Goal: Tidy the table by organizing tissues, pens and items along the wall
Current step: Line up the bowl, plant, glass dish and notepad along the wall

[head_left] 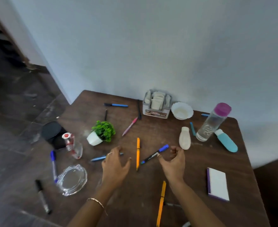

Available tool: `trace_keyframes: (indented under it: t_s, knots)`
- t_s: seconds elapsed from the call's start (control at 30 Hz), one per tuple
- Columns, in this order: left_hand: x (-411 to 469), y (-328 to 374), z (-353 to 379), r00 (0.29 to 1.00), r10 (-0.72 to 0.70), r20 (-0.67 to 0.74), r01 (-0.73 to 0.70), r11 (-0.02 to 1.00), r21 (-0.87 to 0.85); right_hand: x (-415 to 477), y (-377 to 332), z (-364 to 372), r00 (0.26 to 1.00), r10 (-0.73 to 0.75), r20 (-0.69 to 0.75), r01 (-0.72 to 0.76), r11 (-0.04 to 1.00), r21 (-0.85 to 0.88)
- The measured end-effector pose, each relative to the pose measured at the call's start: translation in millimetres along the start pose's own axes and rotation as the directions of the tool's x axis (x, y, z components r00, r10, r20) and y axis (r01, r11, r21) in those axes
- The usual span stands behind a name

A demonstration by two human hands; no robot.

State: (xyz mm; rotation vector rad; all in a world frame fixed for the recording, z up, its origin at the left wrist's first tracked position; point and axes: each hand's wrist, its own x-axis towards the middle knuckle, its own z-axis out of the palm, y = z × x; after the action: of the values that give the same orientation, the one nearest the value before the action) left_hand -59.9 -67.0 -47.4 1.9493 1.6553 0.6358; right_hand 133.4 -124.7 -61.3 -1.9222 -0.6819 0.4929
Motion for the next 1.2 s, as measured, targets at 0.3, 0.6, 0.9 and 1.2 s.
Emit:
trace_keyframes:
  t_s: [0.3,0.6,0.9,1.2]
  knots:
    - [17.9,-51.1,-61.0,0.989,-0.097,-0.116,0.074,0.979,-0.189,-20.2,-42.2,76.5,0.909,-0.065,0.411,0.053,0.998,0.04]
    - [87.8,-70.8,-64.3,0.963,-0.041,0.266,0.033,0.999,0.033,-12.4,-86.9,146.7,0.764,0.064,0.642,-0.081,0.997,-0.003]
    - [129.5,-75.4,-54.3,0.977,-0.005,0.212,-0.021,0.992,0.122,2.8,-96.9,181.3,0.669,0.053,0.742,0.004,0.997,-0.076]
    - [145.2,-77.0,-56.4,0.997,0.069,0.032,-0.066,0.995,-0.08,2.7,-86.0,182.3,0.762,0.081,0.642,-0.16,0.985,0.066]
